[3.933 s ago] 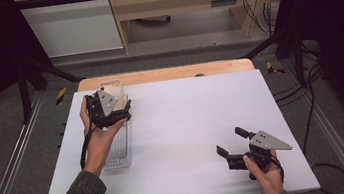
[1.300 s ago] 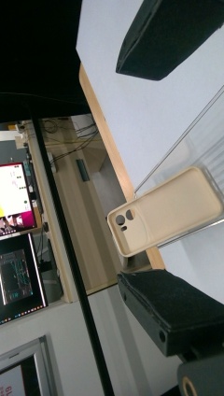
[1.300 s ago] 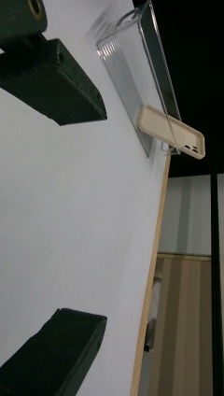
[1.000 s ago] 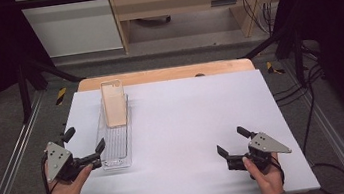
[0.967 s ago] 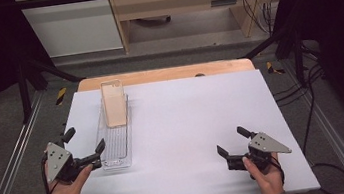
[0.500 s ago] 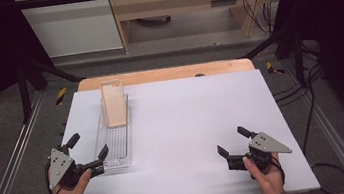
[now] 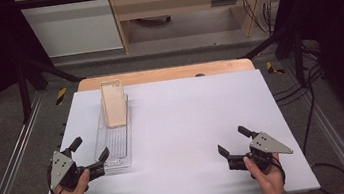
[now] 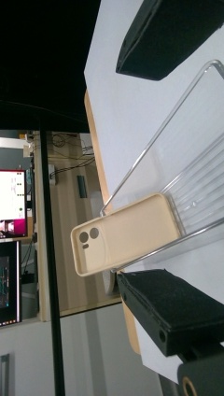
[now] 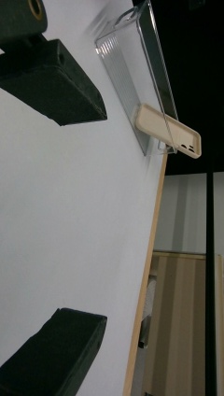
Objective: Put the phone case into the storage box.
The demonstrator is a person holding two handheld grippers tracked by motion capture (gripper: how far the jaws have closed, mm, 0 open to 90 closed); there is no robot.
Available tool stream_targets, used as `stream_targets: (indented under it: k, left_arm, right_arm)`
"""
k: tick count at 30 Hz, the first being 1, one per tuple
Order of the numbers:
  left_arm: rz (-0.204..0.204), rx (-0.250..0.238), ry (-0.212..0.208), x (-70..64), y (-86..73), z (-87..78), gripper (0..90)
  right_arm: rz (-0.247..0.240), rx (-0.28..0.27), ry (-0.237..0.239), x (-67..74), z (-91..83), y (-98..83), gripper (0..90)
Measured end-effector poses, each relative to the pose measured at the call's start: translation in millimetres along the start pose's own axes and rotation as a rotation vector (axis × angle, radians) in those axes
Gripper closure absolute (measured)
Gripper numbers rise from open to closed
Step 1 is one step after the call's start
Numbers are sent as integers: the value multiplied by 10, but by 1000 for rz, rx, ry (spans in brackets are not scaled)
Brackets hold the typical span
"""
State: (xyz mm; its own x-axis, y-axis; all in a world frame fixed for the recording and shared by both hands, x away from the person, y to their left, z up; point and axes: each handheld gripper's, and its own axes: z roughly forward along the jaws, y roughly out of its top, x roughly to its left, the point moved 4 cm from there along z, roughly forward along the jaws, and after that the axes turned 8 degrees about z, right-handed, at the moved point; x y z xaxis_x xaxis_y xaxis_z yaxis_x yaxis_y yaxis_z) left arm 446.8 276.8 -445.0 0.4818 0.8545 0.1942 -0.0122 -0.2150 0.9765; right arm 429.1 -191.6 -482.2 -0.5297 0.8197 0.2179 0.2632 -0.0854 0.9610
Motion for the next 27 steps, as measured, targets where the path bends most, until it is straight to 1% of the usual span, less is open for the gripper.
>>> stream_targets:
  k: [3, 5, 8, 13, 16, 17, 19, 23, 27]
  left_arm:
    - [-11, -5, -1, 0, -36, -15, 18]
    - [-12, -7, -4, -9, -54, -21, 19]
    - [2, -6, -11, -35, -72, -32, 19]
    - [2, -16, -23, -76, -98, -50, 18]
    - [-9, -18, -32, -104, -131, -61, 18]
    - [-12, -13, -33, -111, -145, -65, 19]
    - [-27, -14, -18, -116, -164, -86, 19]
    - [-24, -12, -14, -111, -173, -127, 18]
    - [-35, -15, -21, -86, -186, -140, 19]
  right_arm:
    - [-10, -2, 3, -7, -3, 1, 39]
    - [-9, -6, -3, -12, -10, 5, 40]
    - [-16, -19, -16, -30, -32, 24, 43]
    - [-31, -26, -26, -78, -59, 25, 42]
    - [-53, -31, -27, -104, -68, 22, 39]
    - [-68, -38, -30, -116, -71, 21, 38]
    - [-85, -52, -39, -139, -84, 24, 36]
    - [-114, -70, -50, -184, -110, 22, 35]
    - [-145, -70, -63, -230, -118, 0, 36]
